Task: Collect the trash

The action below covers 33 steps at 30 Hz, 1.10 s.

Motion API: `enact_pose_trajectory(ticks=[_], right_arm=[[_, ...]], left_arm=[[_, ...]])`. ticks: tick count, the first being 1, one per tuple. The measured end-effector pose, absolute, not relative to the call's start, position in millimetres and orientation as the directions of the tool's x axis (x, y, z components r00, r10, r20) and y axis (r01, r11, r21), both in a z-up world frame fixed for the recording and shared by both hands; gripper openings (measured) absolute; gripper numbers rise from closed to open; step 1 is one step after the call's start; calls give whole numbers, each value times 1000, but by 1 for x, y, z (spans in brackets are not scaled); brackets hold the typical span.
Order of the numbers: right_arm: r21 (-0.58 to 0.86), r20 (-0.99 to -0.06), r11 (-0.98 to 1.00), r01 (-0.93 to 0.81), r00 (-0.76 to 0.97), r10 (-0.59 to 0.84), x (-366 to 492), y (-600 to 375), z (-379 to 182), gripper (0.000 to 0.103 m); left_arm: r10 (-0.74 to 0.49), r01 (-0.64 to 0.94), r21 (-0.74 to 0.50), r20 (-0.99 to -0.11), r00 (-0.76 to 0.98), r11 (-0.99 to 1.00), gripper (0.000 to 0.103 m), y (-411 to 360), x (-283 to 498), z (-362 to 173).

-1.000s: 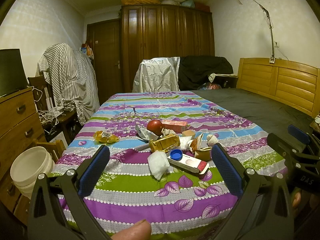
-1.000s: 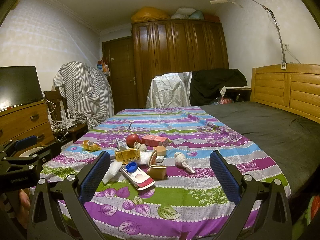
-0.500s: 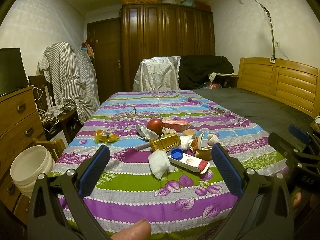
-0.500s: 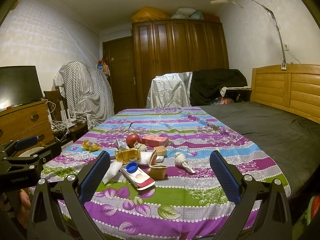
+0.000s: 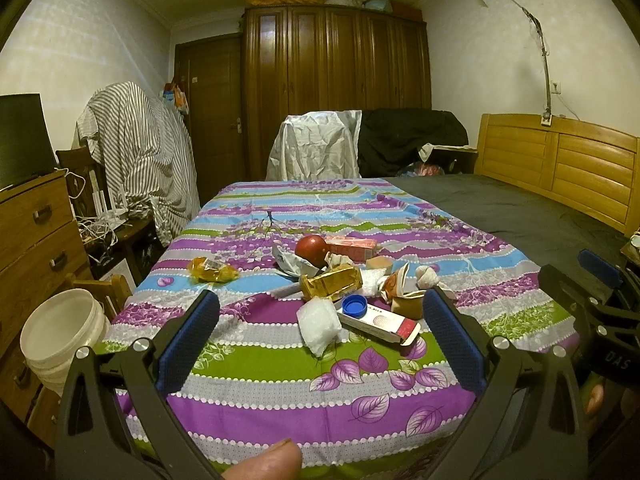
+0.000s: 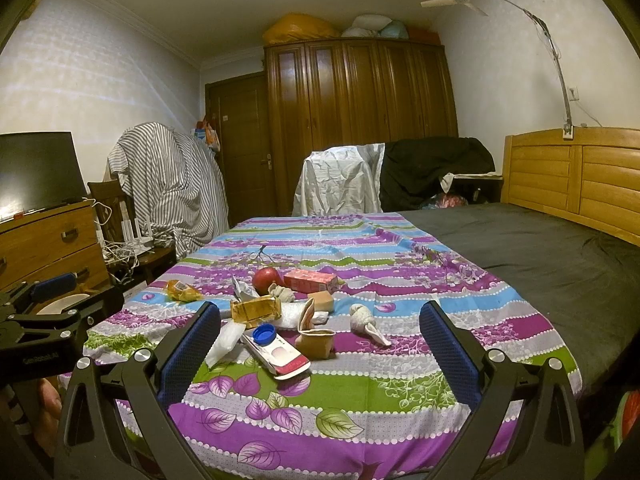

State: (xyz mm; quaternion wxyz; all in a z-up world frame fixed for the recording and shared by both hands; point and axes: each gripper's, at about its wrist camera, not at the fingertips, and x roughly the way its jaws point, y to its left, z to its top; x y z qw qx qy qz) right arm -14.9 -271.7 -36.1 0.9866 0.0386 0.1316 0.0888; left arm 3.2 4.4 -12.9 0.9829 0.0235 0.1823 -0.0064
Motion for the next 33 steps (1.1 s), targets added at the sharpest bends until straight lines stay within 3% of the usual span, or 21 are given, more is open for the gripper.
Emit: enact_pose_trajectory(ticks=[17, 22, 27, 31, 33], right_arm=[[108, -279, 978, -180, 939, 203, -10, -272, -40, 99], [116, -316, 972, -202, 921, 229, 1, -271, -51, 99], [130, -371, 964, -232, 890, 264, 18, -270, -70, 99], [172, -435, 943, -285, 837, 333, 37, -269, -89, 99], [195, -464, 929, -313, 805, 369, 46, -268, -99, 99]], left_arm=[[8, 15, 52, -417, 909, 999, 98, 24, 22, -30], [-6, 24, 26, -546, 838, 999, 98, 48, 57, -63], [-103, 83, -63, -703, 703, 995, 98, 60, 105, -100], [-194, 75, -189, -758, 623, 979, 98, 63, 146, -113], [-215, 75, -213, -771, 599, 974, 92, 62, 161, -119]])
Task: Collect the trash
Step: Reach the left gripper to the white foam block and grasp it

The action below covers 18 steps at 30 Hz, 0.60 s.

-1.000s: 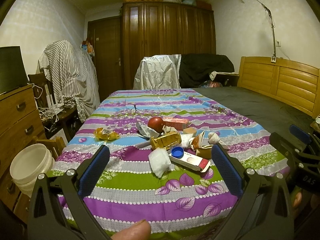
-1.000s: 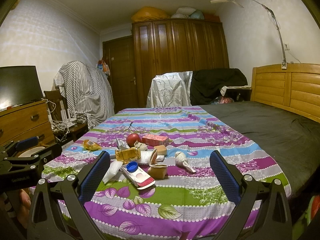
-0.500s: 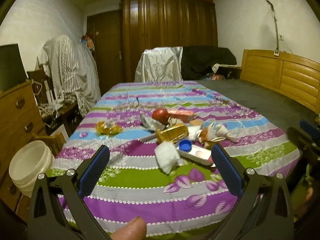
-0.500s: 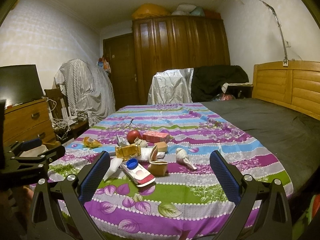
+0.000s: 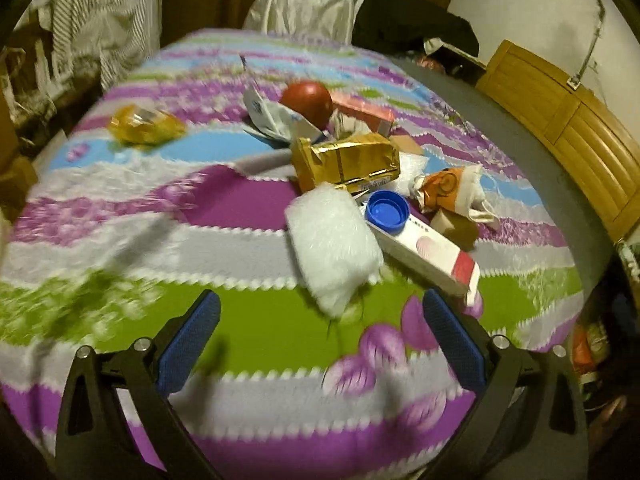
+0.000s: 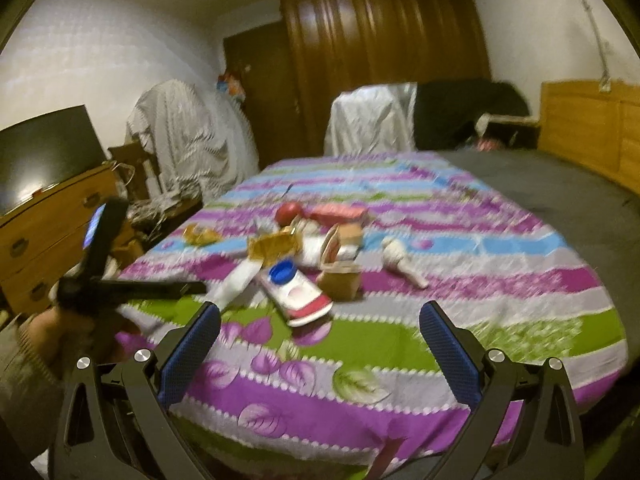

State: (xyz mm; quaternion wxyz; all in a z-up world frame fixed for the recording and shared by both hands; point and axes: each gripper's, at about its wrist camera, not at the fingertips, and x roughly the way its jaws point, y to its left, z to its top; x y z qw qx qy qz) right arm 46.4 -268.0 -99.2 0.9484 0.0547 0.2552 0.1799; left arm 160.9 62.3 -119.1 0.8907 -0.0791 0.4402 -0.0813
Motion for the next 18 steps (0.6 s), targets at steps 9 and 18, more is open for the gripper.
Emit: enact_pose_trajectory(ticks=[9, 18], right_arm=[[321, -546, 880, -351, 690, 475, 99, -277, -132, 98], [341, -602, 868, -361, 625, 497, 165, -284, -145, 72]], left_arm=[[-182, 28, -197, -829, 529, 980, 77, 47, 213, -139], [-152, 23, -166, -827, 542, 986, 55, 56, 211, -142]])
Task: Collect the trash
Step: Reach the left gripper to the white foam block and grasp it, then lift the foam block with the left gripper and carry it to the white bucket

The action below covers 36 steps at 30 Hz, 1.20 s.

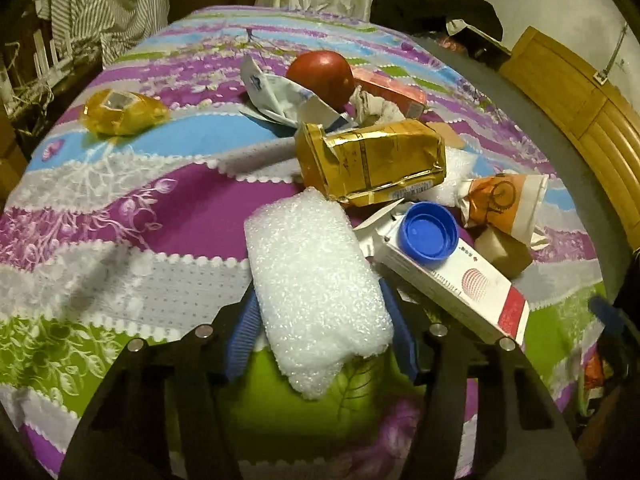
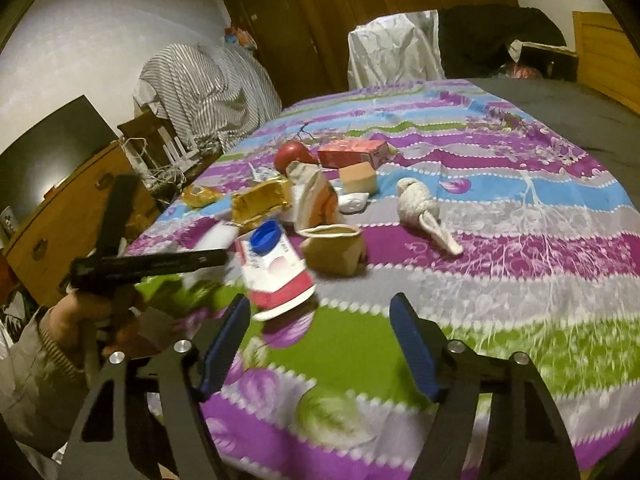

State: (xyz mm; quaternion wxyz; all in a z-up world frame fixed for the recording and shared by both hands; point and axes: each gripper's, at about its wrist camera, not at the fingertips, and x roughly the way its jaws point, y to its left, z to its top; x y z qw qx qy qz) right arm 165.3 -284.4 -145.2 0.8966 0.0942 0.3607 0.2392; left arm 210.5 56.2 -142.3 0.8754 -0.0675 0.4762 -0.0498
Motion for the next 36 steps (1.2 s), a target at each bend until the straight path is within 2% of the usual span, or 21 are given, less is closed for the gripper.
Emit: enact_pose_trajectory(ticks=[6, 10, 12, 13, 14, 15, 16, 17, 23, 28, 36], right_arm=[[272, -611, 870, -410, 625, 486, 218, -250, -137, 72], [187, -657, 888, -420, 619, 431, 258, -220, -138, 72], [147, -684, 896, -418, 611, 397, 271, -210, -143, 64], [123, -706, 901, -417, 601, 375, 280, -204, -149, 54], [95, -722, 904, -417, 597, 351, 286, -199, -154, 39], [78, -729, 907, -413, 597, 335, 288, -197, -156, 30], [67, -729, 911, -406, 603, 323, 288, -196, -157, 11], [66, -722, 915, -399, 614, 320, 284, -197, -157, 8], [60, -569, 931, -359, 754, 328, 223, -215, -114, 7], [44, -390, 952, -304, 872, 296, 154, -222, -71, 7], [3, -216, 973, -232, 950, 227, 82, -227, -30, 7]], left_arm=[[-111, 20, -121, -822, 559, 992, 55, 53, 207, -147], [-90, 34, -86, -807, 584, 996, 54, 46, 201, -145], [-84, 36, -78, -800, 594, 996, 54, 45, 200, -142], [-80, 35, -74, -796, 600, 997, 54, 45, 199, -141], [-79, 34, -74, -793, 603, 997, 54, 45, 198, -139], [-77, 33, -72, -788, 610, 997, 54, 45, 198, -136], [-76, 34, -69, -784, 616, 997, 54, 44, 196, -135], [-76, 36, -68, -779, 622, 997, 54, 44, 194, -133], [-65, 33, -59, -696, 715, 998, 54, 43, 167, -95], [-61, 48, -38, -552, 832, 998, 54, 33, 131, -43], [-53, 45, -32, -382, 923, 999, 54, 23, 82, 2]])
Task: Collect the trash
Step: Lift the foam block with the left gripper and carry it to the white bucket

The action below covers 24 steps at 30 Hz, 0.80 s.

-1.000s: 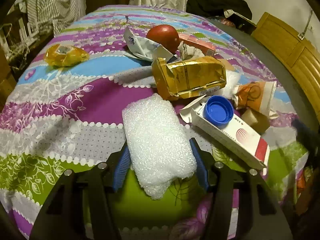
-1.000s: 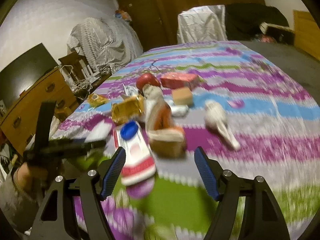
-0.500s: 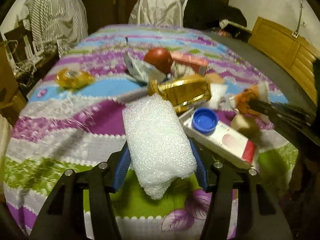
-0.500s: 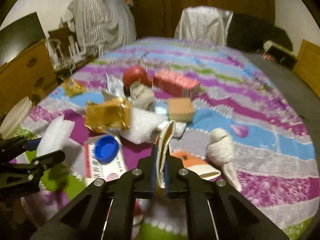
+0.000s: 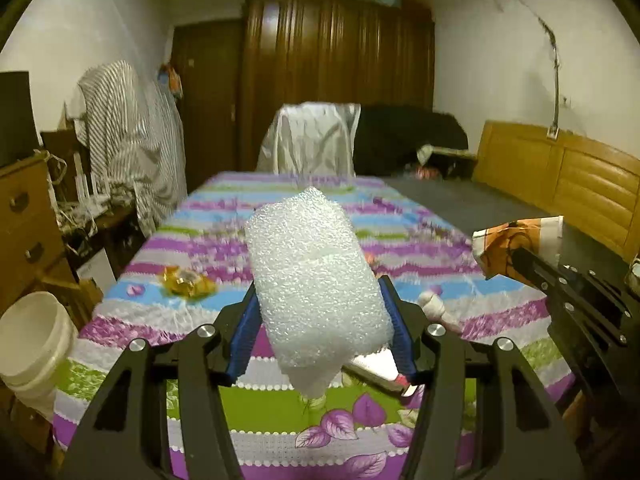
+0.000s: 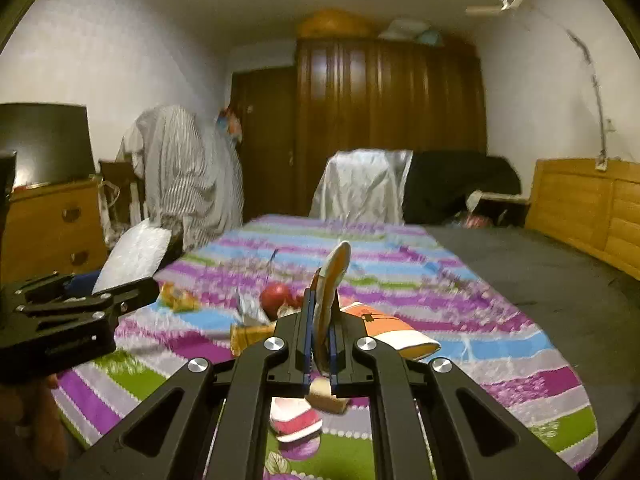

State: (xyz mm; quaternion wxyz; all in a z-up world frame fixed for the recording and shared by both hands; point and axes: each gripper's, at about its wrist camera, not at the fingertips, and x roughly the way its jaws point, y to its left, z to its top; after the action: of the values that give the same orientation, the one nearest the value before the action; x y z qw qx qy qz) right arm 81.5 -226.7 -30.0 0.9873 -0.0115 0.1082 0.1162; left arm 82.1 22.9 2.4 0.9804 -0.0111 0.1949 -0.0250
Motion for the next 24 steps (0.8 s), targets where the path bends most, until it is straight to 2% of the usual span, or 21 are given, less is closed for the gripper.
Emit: enact_pose_trajectory(ticks=[10, 24], right_arm=[[-18, -195, 971, -237, 954, 229, 55, -229, -16, 7], [-26, -197, 960, -278, 943, 268, 50, -224, -7, 7]], left_arm=[[-58, 52, -26, -341, 938, 998, 54, 13, 61, 9], [-10, -1, -31, -341, 940, 1000, 54, 31, 55, 12]])
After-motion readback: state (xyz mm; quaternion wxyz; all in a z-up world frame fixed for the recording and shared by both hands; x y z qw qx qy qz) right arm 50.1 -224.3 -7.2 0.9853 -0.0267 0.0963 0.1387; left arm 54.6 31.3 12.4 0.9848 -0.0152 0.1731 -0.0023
